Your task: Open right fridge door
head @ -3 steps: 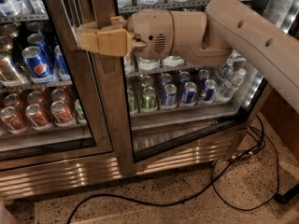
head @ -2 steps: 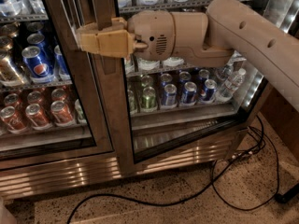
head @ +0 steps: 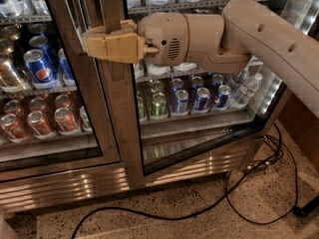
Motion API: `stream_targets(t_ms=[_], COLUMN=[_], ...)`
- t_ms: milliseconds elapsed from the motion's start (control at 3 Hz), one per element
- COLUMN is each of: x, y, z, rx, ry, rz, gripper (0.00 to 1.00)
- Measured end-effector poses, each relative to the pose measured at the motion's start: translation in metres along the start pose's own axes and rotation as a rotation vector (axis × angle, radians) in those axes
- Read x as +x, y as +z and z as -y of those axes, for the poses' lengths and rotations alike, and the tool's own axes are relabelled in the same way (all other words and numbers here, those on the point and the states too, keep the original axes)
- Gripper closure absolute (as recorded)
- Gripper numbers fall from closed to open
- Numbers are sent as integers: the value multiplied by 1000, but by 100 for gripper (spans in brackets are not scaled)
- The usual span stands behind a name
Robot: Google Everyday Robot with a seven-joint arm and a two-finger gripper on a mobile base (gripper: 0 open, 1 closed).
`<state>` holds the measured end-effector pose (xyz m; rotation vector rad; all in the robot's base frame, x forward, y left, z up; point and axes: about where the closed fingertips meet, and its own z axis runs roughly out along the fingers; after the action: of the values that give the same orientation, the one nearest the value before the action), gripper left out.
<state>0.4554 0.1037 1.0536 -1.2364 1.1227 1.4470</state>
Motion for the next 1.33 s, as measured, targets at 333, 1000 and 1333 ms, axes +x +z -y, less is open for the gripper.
stream_targets(t_ms=[333, 1000, 1333], x=[0, 0, 0], y=[-1, -3, -4], z=[-4, -8, -8], rx=[0, -2, -2], ry=[8, 15, 15], rz=[1, 2, 2], gripper=[100, 100, 100])
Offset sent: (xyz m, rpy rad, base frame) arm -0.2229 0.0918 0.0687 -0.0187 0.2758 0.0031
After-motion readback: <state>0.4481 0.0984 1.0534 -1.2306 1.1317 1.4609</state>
